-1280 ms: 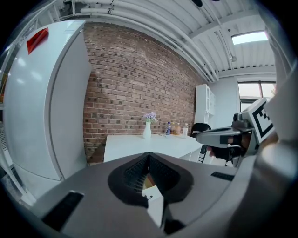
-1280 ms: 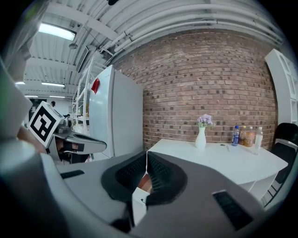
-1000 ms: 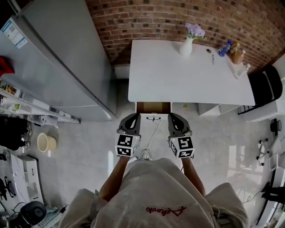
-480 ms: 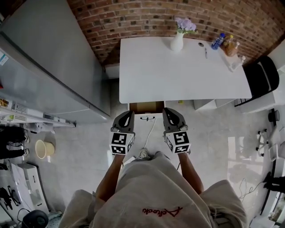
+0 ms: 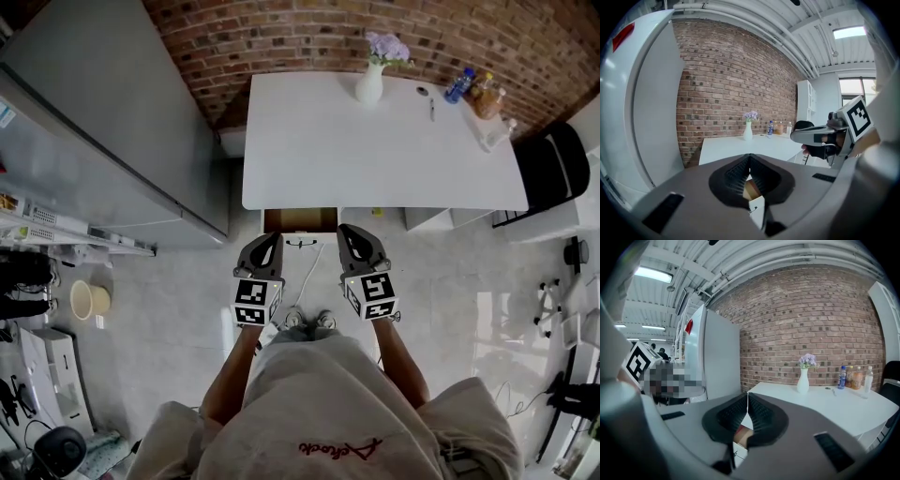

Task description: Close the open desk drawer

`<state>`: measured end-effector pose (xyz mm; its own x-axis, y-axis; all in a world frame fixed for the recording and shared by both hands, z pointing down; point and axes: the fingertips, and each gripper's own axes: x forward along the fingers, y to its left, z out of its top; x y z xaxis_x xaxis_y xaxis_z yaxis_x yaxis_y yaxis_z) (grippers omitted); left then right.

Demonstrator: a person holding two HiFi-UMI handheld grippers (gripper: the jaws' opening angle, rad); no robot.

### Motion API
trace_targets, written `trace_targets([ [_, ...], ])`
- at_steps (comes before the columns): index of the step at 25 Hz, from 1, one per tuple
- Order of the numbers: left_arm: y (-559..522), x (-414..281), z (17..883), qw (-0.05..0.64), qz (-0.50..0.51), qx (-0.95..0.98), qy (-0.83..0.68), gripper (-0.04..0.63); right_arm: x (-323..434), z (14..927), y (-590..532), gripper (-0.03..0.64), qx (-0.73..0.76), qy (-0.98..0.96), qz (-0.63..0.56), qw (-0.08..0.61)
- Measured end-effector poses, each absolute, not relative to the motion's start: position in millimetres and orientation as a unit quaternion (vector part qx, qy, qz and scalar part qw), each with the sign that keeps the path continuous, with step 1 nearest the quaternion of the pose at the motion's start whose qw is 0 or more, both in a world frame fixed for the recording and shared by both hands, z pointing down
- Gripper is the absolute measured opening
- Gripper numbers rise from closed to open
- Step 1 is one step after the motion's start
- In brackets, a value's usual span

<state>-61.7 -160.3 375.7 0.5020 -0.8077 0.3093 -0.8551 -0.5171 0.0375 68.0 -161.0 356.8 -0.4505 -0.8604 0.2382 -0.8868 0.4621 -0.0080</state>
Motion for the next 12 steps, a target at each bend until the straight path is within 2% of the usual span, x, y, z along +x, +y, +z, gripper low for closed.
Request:
trace_targets([
  [12,-155,-59,387,0.107,0.143,0.855,-0.487,0.012,69,371,-157,0.018,0.500,-0.854,0.086,0.111],
])
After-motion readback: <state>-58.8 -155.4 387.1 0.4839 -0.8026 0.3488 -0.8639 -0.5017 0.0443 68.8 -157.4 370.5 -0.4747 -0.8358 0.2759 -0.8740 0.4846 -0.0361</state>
